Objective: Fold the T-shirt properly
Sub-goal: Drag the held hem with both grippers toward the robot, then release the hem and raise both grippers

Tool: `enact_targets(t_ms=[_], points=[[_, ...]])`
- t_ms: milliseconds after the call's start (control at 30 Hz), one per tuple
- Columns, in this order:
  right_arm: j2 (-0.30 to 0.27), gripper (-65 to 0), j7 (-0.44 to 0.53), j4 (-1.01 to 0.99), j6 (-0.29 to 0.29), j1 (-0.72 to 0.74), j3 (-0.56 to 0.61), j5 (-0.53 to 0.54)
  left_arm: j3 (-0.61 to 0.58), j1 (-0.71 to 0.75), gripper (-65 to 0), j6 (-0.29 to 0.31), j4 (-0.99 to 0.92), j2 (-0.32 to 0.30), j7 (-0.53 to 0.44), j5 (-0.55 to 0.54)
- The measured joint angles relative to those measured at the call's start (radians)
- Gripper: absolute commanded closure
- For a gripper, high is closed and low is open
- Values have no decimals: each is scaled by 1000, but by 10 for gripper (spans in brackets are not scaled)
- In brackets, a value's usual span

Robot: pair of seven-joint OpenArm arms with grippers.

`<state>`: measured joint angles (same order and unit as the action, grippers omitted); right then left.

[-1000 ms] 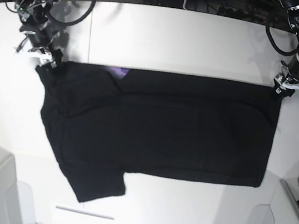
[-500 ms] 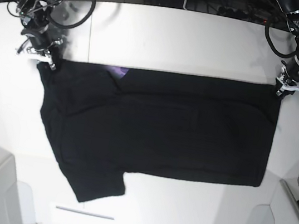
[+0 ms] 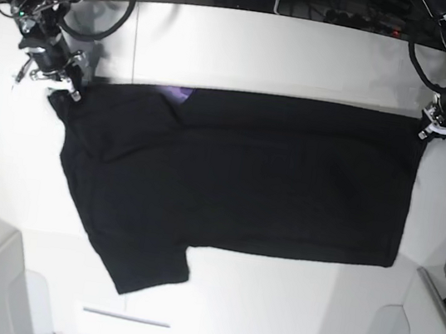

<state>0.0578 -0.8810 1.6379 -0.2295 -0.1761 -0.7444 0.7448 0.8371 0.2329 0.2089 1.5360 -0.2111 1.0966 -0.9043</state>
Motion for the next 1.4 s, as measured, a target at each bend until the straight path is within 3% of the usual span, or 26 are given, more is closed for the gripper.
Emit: enact_targets(t_ms=[133, 400, 467, 533, 800, 867, 967, 1400], points=[[16, 0, -43, 52, 2, -17, 0, 2, 46, -11, 0, 1, 64, -3, 59, -3], [44, 0, -106, 169, 6, -77, -2, -4, 59, 53, 0, 1, 76, -3, 72, 7], [46, 0, -117, 169, 63, -71, -2, -1, 58, 49, 0, 1, 77, -6, 71, 4], [44, 0, -115, 169, 84, -71, -2, -1, 59, 50, 0, 1, 97, -8, 72, 8], [50, 0, -106, 169, 92, -197, -2, -4, 54, 150, 0, 5, 102, -5, 76, 15], [61, 0, -87, 174, 90, -225, -2, -4, 55, 161, 0, 5, 102, -7, 74, 9], [66, 0, -55, 174, 31, -273, -2, 5, 56, 190, 0, 8, 105, -10, 64, 7], [67, 0, -39, 187, 20, -360, -2, 6, 56, 267, 0, 8, 108, -9, 67, 7]])
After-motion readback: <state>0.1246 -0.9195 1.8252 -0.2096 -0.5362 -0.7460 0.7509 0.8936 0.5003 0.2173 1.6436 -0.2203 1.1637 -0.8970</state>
